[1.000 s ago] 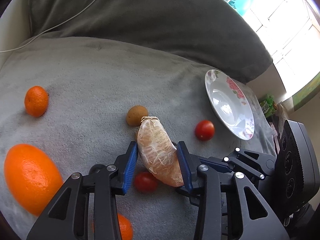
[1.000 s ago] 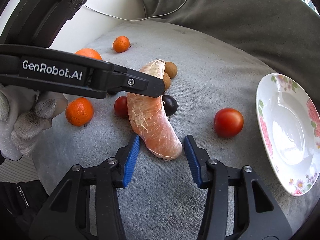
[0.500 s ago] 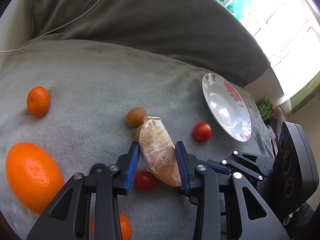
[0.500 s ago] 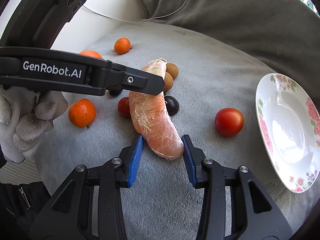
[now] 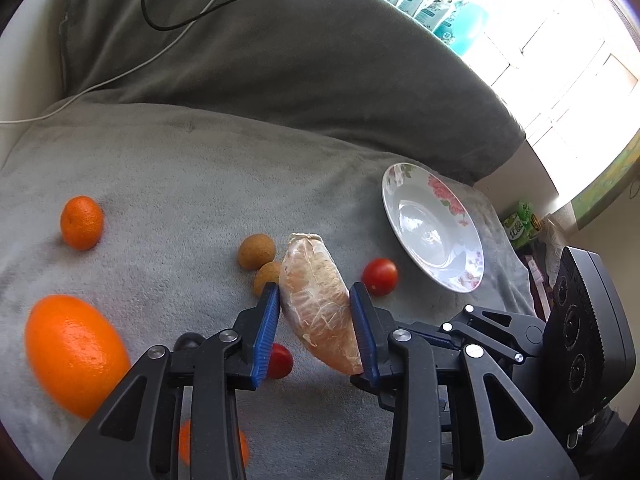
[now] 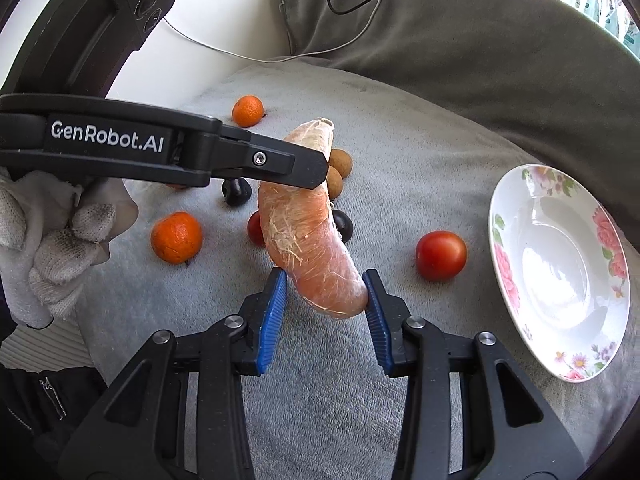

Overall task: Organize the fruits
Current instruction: 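Lift the pomelo segment with the right tool and lower it onto the plate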

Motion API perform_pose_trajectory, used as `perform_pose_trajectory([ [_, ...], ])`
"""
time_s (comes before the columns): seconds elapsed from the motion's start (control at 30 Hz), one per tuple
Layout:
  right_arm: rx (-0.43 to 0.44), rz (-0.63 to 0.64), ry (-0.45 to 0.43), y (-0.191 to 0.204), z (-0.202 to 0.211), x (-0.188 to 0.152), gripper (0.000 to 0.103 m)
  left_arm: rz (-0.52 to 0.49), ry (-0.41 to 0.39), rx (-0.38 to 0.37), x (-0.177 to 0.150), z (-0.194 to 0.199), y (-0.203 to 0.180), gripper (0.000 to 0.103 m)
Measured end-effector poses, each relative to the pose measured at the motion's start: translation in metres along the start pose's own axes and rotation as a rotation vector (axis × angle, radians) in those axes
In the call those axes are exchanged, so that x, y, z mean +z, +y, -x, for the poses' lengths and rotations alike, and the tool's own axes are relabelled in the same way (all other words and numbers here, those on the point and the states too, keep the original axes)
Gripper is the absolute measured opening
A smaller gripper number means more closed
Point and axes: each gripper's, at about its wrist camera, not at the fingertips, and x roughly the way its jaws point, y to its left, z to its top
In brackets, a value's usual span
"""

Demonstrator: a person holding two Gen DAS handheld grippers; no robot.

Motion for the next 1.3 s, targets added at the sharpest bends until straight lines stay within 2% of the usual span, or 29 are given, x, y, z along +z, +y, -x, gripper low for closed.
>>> perform_pose_trajectory([
  [0.37,-0.046,-0.022,-0.048,-0.018,0.037,-0.009,0.04,-0.04,-0.026,-0.043,0.015,-0.001,-0.027,0.034],
  [0.8,-0.115,-0.098,-0.086,-0.075,0.077,-0.023,0.039,-0.102,-0.009,-0.11,0.041,-0.033,-0.077,0.034],
  [1.3,-0.146,-0.186,-0.081,-0.137,0.074,-0.028,0.038,-0.145,0.035,-0.116,0.066,-0.084,-0.112,0.034],
])
